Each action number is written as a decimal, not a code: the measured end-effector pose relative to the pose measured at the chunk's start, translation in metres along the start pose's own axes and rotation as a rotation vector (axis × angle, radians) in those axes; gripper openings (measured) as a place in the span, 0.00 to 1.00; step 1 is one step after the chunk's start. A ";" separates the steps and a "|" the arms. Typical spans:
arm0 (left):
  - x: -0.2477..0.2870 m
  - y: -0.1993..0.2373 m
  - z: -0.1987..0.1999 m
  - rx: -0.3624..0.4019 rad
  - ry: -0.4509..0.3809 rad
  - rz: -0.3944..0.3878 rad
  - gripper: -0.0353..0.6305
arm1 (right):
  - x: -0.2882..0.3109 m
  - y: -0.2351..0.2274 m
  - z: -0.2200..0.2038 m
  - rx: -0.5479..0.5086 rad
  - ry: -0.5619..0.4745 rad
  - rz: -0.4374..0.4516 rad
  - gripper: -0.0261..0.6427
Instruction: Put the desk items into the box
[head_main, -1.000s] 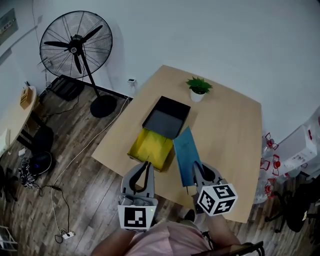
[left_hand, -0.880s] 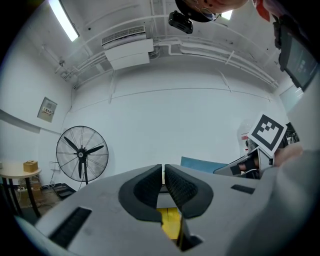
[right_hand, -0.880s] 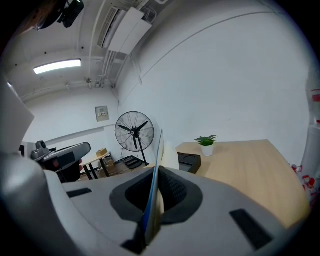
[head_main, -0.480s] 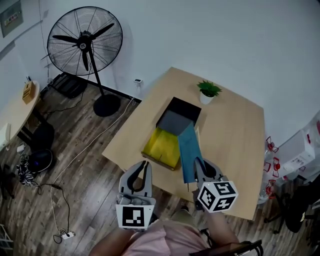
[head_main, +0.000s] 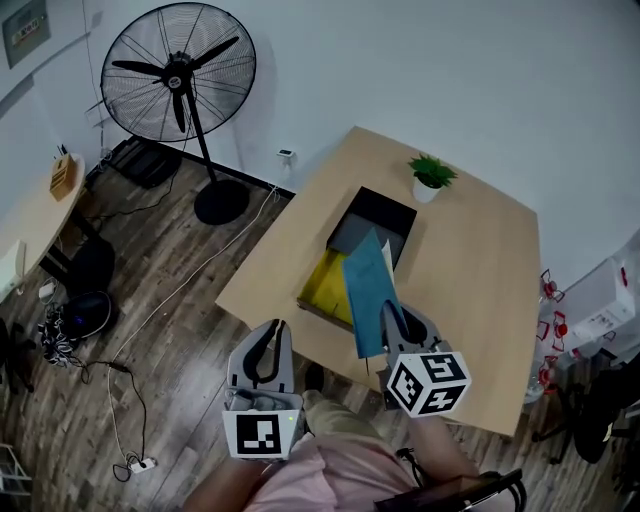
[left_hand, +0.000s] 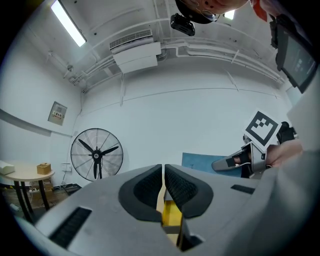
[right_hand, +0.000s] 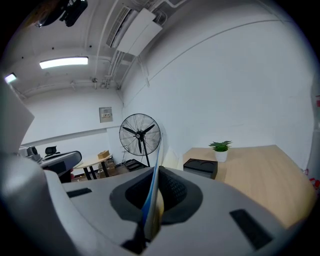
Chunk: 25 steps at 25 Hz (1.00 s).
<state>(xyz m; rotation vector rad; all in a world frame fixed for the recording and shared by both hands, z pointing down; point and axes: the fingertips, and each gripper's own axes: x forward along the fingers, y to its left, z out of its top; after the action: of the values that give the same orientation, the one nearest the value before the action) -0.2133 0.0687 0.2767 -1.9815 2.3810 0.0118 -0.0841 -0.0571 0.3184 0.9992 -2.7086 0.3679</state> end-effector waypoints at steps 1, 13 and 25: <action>0.001 0.005 -0.003 0.005 0.008 0.003 0.09 | 0.004 0.003 -0.001 0.006 0.000 0.003 0.05; 0.056 0.060 -0.044 0.002 0.115 -0.019 0.09 | 0.076 0.028 -0.030 0.106 0.066 0.015 0.05; 0.134 0.085 -0.063 0.024 0.183 -0.154 0.09 | 0.119 0.004 -0.045 0.206 0.073 -0.107 0.05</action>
<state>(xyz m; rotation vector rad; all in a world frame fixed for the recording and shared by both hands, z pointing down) -0.3225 -0.0498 0.3325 -2.2373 2.3088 -0.2113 -0.1693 -0.1113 0.3955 1.1541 -2.5786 0.6597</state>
